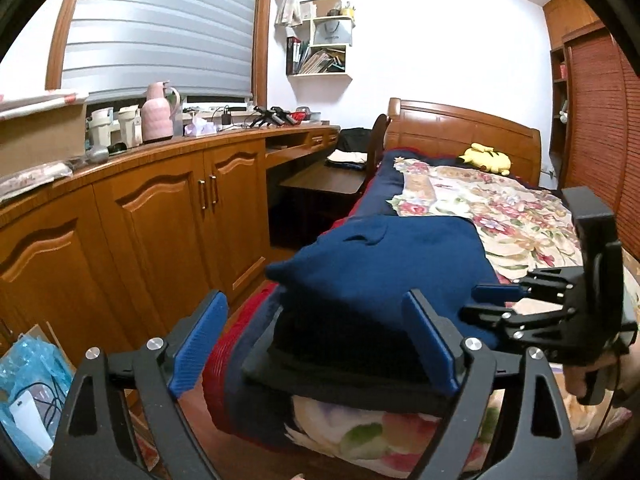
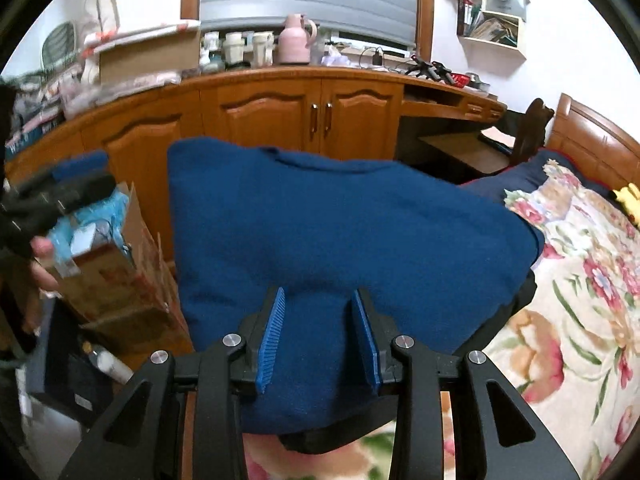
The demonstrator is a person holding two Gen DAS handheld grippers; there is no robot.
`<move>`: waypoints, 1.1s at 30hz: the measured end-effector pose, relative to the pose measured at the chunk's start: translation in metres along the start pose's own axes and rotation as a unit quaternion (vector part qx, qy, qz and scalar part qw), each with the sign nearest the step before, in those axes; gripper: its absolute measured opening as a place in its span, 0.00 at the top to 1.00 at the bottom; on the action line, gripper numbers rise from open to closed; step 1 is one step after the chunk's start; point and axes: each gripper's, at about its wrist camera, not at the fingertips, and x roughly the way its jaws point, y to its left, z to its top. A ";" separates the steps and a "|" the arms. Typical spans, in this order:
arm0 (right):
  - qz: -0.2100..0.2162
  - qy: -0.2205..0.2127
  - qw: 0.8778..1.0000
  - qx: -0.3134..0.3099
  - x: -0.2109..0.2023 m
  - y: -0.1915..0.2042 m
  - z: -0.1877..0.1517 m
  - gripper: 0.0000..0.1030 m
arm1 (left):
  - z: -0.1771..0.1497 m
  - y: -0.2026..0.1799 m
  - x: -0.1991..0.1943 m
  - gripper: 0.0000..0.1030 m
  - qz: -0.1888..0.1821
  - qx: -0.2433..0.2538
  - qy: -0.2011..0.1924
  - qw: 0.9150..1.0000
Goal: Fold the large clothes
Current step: 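Carry the folded jacket with both grippers onto the black garment pile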
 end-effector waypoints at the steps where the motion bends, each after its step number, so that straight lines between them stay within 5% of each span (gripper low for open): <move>1: -0.002 -0.004 1.000 0.000 0.000 0.001 0.001 0.65 | 0.000 -0.002 -0.001 0.13 0.002 0.002 -0.001 1.000; 5: -0.002 -0.012 1.000 0.011 -0.007 0.005 -0.010 0.65 | 0.000 -0.008 -0.005 0.13 -0.005 0.002 -0.001 1.000; 7: -0.005 -0.014 1.000 0.014 -0.010 0.005 -0.010 0.65 | -0.001 -0.011 -0.006 0.01 -0.005 0.003 -0.003 1.000; 10: -0.004 -0.018 1.000 0.025 -0.020 0.004 -0.018 0.63 | -0.002 -0.016 -0.009 0.00 -0.006 0.003 -0.006 1.000; 15: -0.010 -0.023 0.999 0.041 -0.035 -0.001 -0.025 0.43 | -0.005 -0.028 -0.009 0.00 -0.009 0.003 -0.007 1.000; 33: -0.092 -0.033 0.990 0.098 -0.134 -0.035 -0.122 0.16 | -0.034 -0.149 0.001 0.00 -0.069 0.023 0.014 0.997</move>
